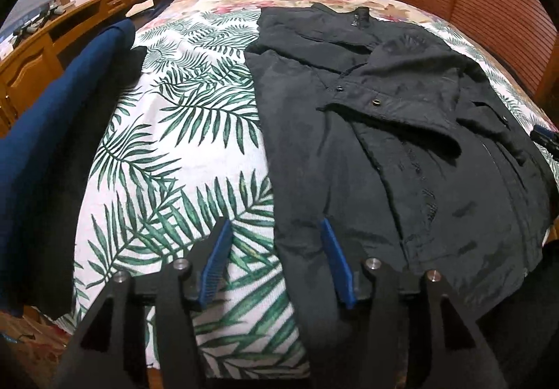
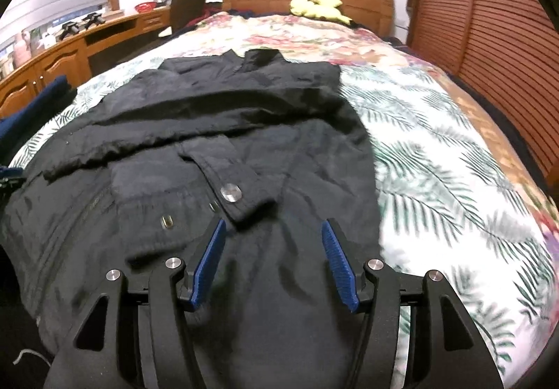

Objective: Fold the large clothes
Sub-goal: 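Grasp the jacket hem with both grippers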

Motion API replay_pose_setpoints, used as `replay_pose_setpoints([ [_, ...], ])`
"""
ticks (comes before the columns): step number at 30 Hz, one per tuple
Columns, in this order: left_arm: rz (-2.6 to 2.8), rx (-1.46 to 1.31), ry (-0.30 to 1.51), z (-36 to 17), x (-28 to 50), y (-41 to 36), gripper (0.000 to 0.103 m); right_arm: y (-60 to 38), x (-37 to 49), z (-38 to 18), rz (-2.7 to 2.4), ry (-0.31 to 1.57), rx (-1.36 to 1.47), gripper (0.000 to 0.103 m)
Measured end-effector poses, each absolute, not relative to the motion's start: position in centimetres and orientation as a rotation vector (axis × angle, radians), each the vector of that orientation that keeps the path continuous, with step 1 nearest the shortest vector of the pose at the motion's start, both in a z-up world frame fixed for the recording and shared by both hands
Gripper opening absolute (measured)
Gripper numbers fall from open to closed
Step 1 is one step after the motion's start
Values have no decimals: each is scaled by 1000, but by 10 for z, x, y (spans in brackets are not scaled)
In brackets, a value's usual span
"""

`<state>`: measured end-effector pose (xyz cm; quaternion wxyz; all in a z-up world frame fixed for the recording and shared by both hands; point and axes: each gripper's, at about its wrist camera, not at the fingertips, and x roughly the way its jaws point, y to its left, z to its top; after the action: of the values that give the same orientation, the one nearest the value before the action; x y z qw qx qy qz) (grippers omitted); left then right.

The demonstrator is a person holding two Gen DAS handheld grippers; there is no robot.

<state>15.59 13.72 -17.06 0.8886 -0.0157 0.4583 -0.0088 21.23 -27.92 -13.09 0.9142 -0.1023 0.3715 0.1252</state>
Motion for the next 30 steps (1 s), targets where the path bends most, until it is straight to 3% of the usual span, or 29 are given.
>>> replay_pose_setpoints([
  [18,-138,-47,901,-164,106,115,53,-332,151,-150,264,941,-82,60],
  [22,-162,-89,890,-163,102,116,48,-320,145,-142,317,888,-79,45],
  [30,-157,-103,893,-167,92,118,42,-321,140,-142,322,902,-82,44],
])
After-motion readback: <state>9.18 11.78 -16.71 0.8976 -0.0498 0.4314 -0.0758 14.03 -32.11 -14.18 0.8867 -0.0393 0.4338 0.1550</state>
